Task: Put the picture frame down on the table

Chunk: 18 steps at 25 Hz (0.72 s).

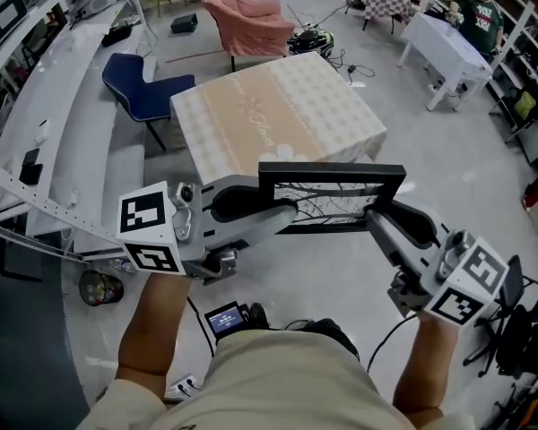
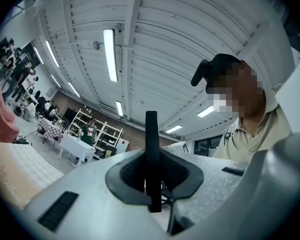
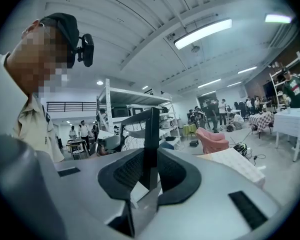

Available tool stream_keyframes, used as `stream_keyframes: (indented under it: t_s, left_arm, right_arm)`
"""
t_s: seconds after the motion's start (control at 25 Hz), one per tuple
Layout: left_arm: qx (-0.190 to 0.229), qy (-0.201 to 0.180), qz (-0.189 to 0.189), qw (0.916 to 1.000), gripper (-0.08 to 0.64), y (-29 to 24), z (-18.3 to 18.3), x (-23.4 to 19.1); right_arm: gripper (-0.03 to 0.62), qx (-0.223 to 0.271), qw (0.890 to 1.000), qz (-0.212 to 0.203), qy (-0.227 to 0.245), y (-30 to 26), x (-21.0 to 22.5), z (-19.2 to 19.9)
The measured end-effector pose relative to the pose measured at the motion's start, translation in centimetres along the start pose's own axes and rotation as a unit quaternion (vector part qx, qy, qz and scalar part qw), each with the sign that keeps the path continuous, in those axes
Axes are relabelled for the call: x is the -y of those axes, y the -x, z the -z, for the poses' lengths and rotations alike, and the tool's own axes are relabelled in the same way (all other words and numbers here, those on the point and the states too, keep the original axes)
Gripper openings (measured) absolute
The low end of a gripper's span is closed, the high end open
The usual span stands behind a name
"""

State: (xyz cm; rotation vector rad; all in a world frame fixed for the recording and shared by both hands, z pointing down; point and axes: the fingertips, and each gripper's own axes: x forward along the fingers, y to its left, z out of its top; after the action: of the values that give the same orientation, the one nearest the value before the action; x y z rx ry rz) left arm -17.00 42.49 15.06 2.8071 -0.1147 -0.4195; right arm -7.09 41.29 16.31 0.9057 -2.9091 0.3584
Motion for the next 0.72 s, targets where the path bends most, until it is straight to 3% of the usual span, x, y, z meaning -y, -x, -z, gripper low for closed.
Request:
stream_keyframes:
  t_s: [0.32,0.72]
  left_arm:
    - [0.001,0.021,0.015,0.9997,0.049,-0.9,-0.2,-4.2]
    - [-0.018,0.022,-0.021,0.9994,0.049,-7.7,0.7,-10.0]
  right_arm:
    - [0.074,-0.010,1.000,0.020,-0.005,-1.5,3.3,-0.5]
    - [0.073,-0.003,1.000,-0.008,-0.019,0.1,12.5,-1.2]
